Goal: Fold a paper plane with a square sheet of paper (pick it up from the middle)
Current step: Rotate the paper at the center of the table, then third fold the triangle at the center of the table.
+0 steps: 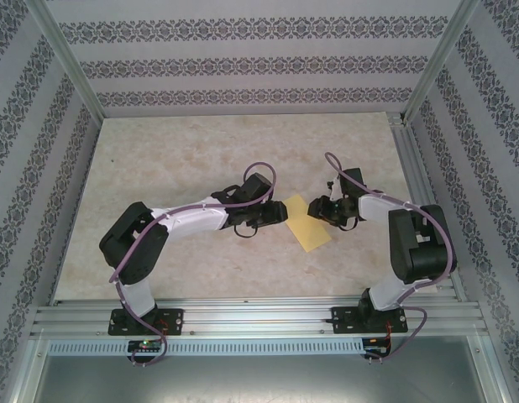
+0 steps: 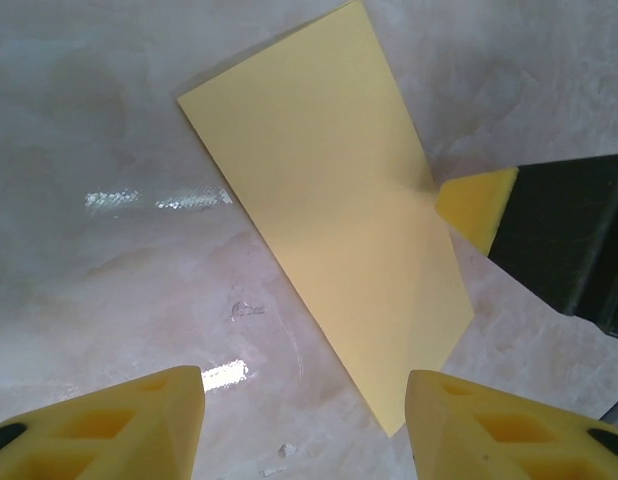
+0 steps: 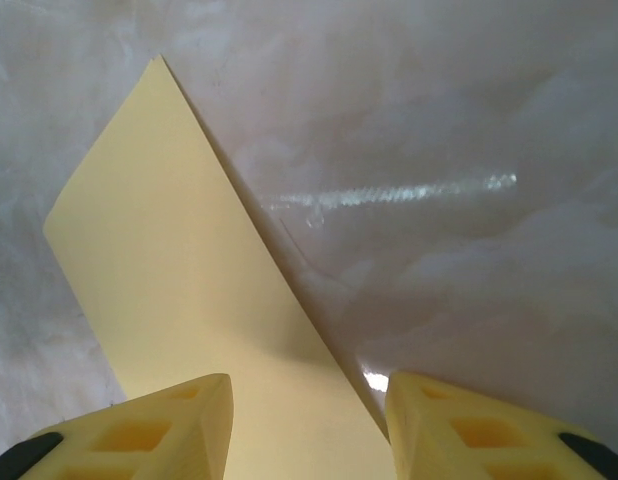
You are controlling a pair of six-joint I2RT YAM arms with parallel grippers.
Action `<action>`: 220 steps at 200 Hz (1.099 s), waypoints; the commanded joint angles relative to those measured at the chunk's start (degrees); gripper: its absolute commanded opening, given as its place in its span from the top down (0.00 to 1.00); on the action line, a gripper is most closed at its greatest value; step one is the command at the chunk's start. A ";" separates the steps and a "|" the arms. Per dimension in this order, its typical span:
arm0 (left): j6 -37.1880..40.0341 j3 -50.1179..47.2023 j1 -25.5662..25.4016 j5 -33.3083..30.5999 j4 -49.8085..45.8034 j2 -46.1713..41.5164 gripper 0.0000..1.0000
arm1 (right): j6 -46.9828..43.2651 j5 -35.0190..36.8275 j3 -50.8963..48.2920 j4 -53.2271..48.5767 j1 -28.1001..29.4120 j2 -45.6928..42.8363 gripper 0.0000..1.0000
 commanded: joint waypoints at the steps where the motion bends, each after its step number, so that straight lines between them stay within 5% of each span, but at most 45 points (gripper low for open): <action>1: -0.70 -0.76 0.95 -0.48 1.63 -0.62 0.43 | 0.64 -2.58 -4.21 -4.61 1.41 -3.32 0.55; 49: -0.45 -0.44 1.15 0.57 2.16 -0.12 0.43 | 4.75 -5.83 -8.70 -3.14 2.02 -11.93 0.55; 107: 2.08 1.22 1.15 2.09 -0.03 0.71 0.43 | 7.86 -7.86 -7.47 0.33 2.36 -10.71 0.57; 162: 7.54 1.44 -0.32 5.51 1.70 0.12 0.57 | 9.00 -4.33 -5.53 -5.44 2.54 -14.81 0.57; 189: 13.75 1.61 -4.48 -0.04 -1.56 -2.18 0.57 | 10.28 -4.89 -3.53 -5.36 2.49 -13.26 0.68; 220: 22.26 5.04 -11.39 -9.28 -8.49 -1.80 0.52 | 11.38 -5.70 -1.72 -4.97 2.54 -11.62 0.67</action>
